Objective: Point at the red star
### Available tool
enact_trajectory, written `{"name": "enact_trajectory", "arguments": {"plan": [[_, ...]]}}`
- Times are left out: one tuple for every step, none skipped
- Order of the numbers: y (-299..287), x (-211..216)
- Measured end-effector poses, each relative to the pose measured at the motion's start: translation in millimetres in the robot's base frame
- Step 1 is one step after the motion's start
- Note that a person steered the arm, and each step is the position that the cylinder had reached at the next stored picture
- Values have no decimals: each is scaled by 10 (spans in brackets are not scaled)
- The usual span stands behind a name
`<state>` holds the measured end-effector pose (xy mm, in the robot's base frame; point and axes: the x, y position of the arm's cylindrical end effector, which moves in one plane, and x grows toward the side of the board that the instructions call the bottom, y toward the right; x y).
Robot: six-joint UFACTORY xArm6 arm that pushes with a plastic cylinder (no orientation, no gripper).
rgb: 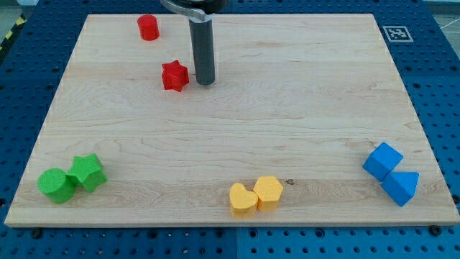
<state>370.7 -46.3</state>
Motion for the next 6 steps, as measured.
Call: {"name": "enact_trajectory", "arguments": {"plan": [[0,-582],[-75,-1025],[-439,-987],[-887,-684],[-1164,-419],[-1205,-253]]}}
